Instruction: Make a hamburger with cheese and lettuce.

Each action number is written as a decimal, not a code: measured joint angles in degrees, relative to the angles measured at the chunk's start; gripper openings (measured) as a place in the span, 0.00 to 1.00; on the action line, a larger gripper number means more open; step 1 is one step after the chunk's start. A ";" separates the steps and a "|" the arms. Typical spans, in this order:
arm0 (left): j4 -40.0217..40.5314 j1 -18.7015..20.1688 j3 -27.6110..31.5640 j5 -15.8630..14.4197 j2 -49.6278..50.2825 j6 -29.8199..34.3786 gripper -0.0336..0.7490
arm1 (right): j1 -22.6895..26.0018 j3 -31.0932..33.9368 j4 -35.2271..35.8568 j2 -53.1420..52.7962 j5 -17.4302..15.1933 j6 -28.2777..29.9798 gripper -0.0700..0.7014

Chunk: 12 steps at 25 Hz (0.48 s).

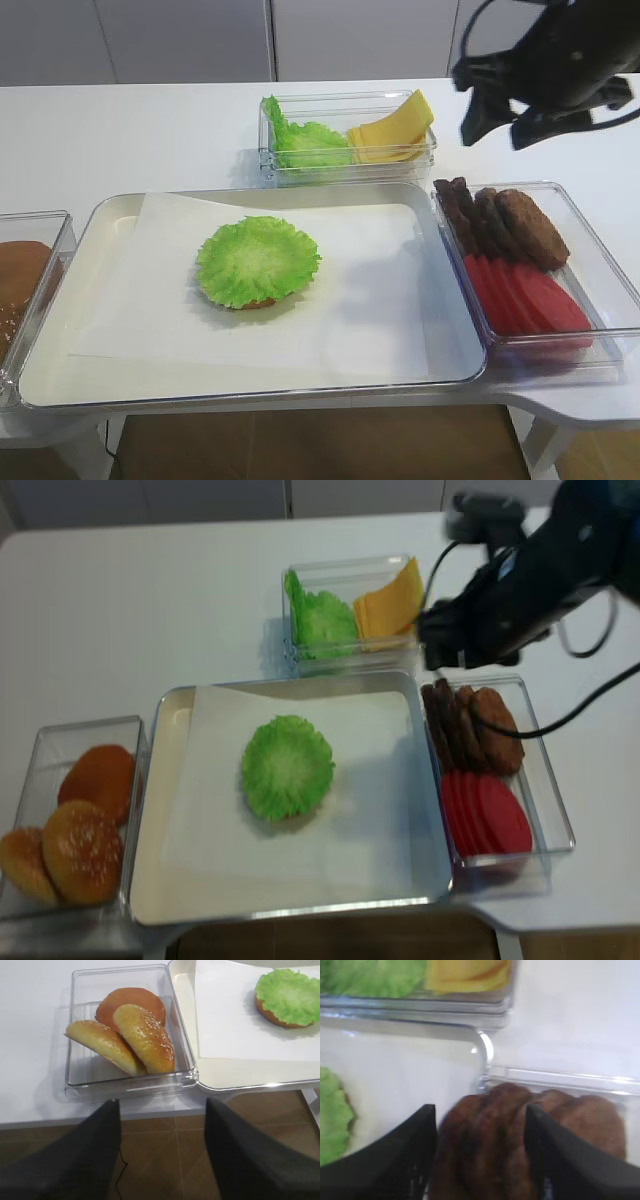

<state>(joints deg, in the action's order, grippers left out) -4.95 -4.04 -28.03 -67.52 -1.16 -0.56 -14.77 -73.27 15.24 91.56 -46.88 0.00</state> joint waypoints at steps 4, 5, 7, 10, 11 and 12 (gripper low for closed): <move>0.00 0.00 0.00 0.00 0.00 0.00 0.56 | 8.48 0.00 -1.99 -3.03 -2.33 0.00 0.63; 0.00 0.00 0.00 0.00 0.00 0.00 0.56 | 10.49 0.00 -2.91 -3.52 -3.32 0.00 0.63; 0.00 0.00 0.00 0.00 0.00 0.00 0.56 | 13.76 -0.10 -5.18 -4.59 -5.25 0.00 0.63; 0.00 0.00 0.00 0.00 0.00 0.00 0.56 | 16.58 -0.10 -7.27 -6.06 -7.12 0.00 0.63; 0.00 0.00 0.00 0.00 0.00 0.00 0.56 | 16.84 0.02 -7.69 -6.65 -7.27 0.00 0.63; 0.00 0.00 0.00 0.00 0.00 0.00 0.56 | 16.97 0.23 -7.81 -7.14 -7.55 0.00 0.63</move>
<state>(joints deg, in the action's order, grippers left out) -4.95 -4.04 -28.03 -67.52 -1.16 -0.56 2.20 -73.04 7.44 84.43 -54.43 0.00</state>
